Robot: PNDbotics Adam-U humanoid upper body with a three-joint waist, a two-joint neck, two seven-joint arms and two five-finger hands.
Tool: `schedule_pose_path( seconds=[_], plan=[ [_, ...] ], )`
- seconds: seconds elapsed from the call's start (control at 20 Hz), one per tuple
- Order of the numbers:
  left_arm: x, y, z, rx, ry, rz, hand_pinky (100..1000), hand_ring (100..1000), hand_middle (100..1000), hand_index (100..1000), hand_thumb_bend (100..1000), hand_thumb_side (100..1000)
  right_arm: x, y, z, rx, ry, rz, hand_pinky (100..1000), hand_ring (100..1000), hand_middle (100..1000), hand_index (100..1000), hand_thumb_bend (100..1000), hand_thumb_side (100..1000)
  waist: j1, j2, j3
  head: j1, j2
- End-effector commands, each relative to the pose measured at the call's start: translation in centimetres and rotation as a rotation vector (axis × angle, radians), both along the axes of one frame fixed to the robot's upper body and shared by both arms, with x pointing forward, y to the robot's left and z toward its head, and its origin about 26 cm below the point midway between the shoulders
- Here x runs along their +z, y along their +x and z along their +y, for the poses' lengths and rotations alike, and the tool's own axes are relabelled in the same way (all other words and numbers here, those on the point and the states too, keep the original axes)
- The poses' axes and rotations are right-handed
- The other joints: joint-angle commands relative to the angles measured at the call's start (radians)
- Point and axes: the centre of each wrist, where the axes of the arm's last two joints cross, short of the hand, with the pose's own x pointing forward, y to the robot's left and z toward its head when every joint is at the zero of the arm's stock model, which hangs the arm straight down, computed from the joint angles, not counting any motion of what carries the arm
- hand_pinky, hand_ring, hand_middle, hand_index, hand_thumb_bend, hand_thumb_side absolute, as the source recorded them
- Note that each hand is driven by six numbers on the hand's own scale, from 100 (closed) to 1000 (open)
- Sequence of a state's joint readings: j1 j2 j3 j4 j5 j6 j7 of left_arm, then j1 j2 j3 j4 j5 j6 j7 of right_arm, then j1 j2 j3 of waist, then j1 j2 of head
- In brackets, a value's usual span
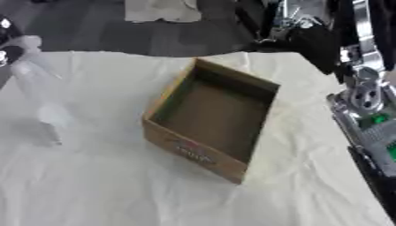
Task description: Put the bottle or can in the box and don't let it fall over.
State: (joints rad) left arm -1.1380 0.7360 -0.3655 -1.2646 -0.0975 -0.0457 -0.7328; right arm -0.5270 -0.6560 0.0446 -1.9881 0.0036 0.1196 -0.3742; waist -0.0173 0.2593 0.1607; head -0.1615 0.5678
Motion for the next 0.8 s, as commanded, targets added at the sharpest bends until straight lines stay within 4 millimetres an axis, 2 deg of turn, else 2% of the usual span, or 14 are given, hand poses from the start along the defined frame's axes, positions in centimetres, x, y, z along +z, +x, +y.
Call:
schedule_pose_path(
  seconds=[0.05, 0.55, 0.8],
  plan=[
    [1.31, -0.42, 0.23, -0.004, -0.012, -0.032, 694, 514, 559, 666, 123, 451, 0.79, -0.33, -0.11, -0.002, -0.007, -0.026, 907, 756, 729, 752, 100, 390, 0.001, -0.018, -0.002, -0.001, -0.014],
    [1.17, -0.4, 0.16, -0.013, -0.017, -0.03, 683, 490, 554, 645, 159, 417, 0.79, -0.33, -0.11, -0.005, -0.001, -0.026, 908, 755, 727, 751, 100, 394, 0.0, -0.014, -0.004, -0.003, -0.015],
    [1.17, -0.42, 0.11, -0.017, -0.023, -0.034, 674, 470, 530, 616, 105, 409, 0.75, -0.32, -0.13, -0.01, 0.001, -0.022, 908, 755, 726, 751, 100, 398, 0.002, -0.014, -0.011, -0.004, -0.013]
  ],
)
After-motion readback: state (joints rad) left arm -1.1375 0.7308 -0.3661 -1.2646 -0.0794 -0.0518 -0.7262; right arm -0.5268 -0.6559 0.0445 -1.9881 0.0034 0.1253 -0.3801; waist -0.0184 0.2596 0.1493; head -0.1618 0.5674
